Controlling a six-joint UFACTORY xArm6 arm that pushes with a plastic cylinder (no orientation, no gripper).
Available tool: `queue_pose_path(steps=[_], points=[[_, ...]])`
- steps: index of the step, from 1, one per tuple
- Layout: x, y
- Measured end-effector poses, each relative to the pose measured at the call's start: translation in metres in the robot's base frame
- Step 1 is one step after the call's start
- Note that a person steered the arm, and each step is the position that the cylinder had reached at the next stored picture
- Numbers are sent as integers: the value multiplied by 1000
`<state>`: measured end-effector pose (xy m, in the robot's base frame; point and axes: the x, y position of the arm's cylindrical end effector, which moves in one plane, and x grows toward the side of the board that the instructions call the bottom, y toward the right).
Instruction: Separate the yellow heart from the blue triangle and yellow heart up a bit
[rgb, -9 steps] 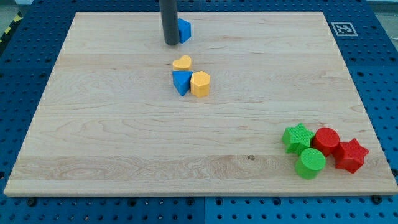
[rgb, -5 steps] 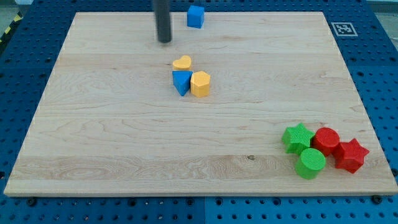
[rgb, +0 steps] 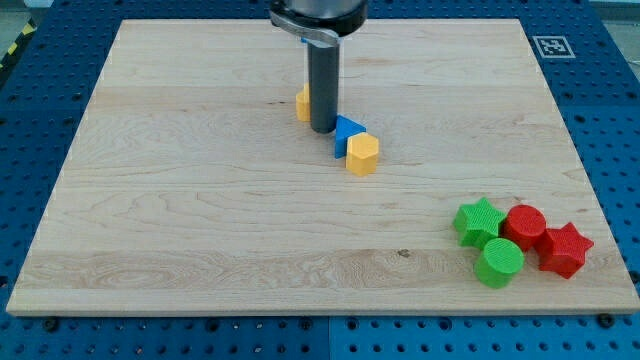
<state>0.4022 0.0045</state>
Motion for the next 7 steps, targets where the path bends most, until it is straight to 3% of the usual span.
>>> queue_pose_path(steps=[2, 4, 7], points=[[0, -29], [-3, -18], [-50, -18]])
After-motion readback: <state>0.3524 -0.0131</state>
